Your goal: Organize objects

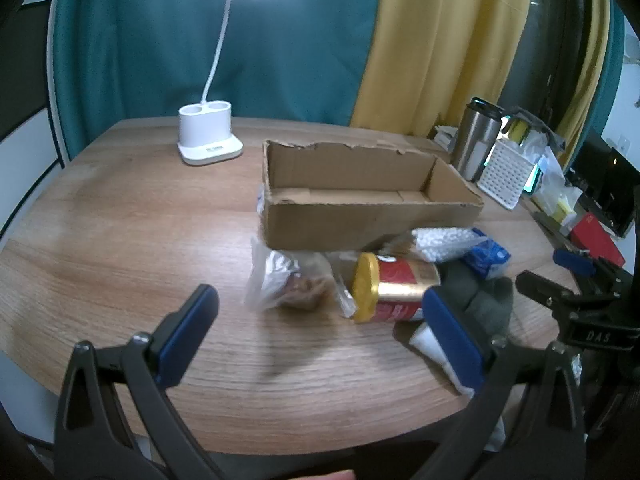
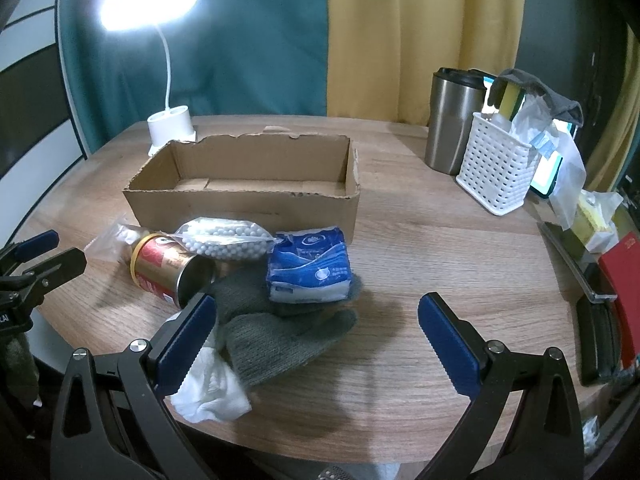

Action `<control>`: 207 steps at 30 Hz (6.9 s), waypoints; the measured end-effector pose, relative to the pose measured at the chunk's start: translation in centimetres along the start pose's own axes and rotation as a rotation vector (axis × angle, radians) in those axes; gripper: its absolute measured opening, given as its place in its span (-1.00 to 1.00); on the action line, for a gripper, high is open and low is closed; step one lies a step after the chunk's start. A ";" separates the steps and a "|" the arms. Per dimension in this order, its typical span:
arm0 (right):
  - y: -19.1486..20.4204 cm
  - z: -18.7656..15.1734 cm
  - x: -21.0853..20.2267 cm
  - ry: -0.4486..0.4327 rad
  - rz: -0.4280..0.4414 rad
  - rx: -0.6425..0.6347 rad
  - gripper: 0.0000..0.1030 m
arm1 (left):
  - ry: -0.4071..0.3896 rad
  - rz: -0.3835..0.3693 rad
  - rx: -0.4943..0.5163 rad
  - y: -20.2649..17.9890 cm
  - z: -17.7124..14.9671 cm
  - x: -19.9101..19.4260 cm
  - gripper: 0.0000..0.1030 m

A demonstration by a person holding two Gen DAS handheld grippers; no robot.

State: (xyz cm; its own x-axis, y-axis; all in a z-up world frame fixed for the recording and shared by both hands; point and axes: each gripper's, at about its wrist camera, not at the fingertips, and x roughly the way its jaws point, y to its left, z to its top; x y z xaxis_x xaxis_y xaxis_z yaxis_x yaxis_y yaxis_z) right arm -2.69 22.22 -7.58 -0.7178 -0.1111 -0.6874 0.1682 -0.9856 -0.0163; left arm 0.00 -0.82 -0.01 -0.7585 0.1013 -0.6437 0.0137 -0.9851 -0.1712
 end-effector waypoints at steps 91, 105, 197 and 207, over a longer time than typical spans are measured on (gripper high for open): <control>-3.9 4.3 3.5 0.065 0.089 -0.001 0.13 | 0.087 -0.009 0.010 0.8 3.9 5.3 0.05; -3.9 8.6 4.5 0.004 0.129 -0.036 0.13 | 0.007 -0.082 0.066 -2.8 9.4 5.5 0.05; -1.7 -0.9 4.6 0.173 0.247 -0.036 0.36 | 0.149 -0.015 0.087 -6.3 0.6 7.3 0.69; -1.3 -1.6 4.6 0.183 0.358 -0.049 -0.06 | 0.185 -0.039 0.114 -6.6 0.3 8.3 0.27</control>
State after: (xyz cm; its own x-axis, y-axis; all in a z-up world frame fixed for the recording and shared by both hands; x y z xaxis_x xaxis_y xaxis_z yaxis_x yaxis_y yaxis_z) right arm -5.13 23.20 -11.92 -0.4769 -0.4173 -0.7736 0.4212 -0.8810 0.2156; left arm -6.59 6.53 -4.02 -0.6245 0.1526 -0.7659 -0.0945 -0.9883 -0.1199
